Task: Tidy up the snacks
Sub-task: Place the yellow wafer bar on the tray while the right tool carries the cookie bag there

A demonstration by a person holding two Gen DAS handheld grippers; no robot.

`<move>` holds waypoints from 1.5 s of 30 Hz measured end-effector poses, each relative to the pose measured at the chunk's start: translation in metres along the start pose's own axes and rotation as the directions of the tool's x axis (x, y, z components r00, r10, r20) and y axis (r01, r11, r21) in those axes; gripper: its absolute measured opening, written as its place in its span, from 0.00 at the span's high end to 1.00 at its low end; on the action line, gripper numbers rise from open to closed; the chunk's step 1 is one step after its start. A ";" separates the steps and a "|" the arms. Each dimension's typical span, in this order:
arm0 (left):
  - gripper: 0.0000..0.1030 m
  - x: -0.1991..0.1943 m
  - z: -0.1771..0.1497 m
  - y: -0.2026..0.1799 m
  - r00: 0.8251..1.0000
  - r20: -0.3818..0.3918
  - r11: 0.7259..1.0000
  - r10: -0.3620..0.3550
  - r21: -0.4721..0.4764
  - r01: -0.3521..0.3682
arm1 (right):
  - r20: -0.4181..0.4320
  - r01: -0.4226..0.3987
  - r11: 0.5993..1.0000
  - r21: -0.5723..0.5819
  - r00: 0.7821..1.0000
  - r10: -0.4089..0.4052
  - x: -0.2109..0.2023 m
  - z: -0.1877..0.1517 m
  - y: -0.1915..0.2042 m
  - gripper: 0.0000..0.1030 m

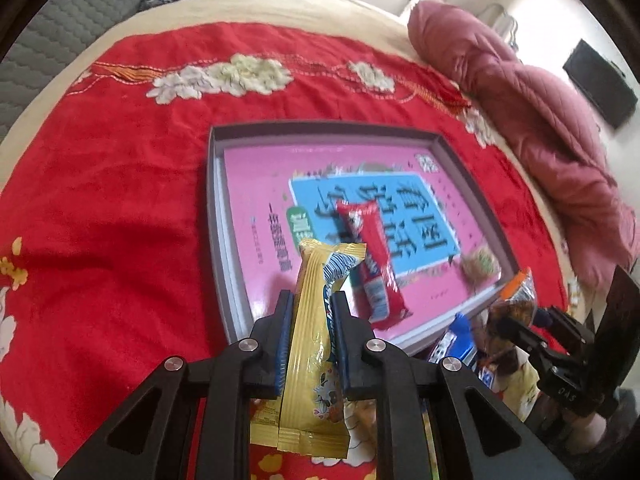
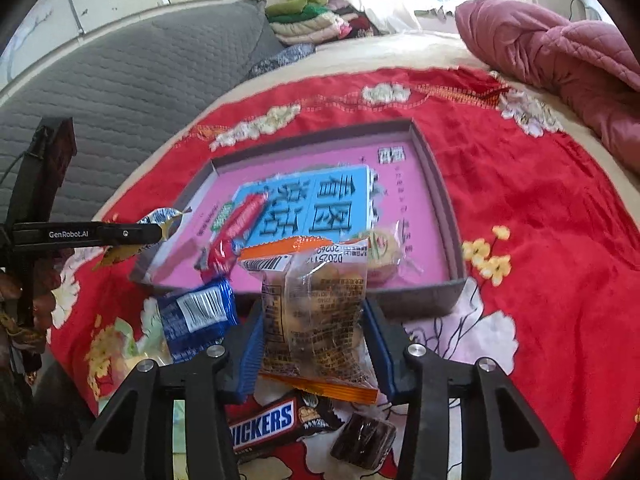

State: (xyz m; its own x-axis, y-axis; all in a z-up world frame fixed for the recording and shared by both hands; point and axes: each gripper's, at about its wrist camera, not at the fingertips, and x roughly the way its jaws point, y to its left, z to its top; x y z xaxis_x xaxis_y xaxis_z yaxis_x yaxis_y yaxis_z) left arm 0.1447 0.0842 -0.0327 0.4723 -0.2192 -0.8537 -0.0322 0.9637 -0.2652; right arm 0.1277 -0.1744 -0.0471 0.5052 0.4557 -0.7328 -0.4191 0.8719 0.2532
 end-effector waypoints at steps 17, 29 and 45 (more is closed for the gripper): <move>0.81 0.016 0.011 -0.003 0.997 0.056 0.996 0.054 -0.068 -0.050 | 0.098 0.069 0.996 0.052 0.992 -0.074 0.015 0.043 -0.018 0.55; 0.81 0.019 0.008 -0.004 0.991 0.079 0.991 0.105 -0.093 -0.098 | 0.088 0.097 0.993 0.068 0.991 -0.103 0.023 0.048 -0.028 0.55; 0.81 0.033 0.003 -0.006 0.991 0.056 0.987 0.124 -0.108 -0.118 | 0.082 0.124 0.990 0.065 0.988 -0.129 0.030 0.047 -0.031 0.55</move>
State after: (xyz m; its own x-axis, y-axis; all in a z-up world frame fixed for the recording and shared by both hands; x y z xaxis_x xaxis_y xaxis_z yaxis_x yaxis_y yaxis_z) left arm 0.1628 0.0715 -0.0576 0.5135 -0.0889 -0.8535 -0.1821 0.9607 -0.2096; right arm 0.1913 -0.1791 -0.0467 0.6155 0.3527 -0.7048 -0.3035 0.9314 0.2011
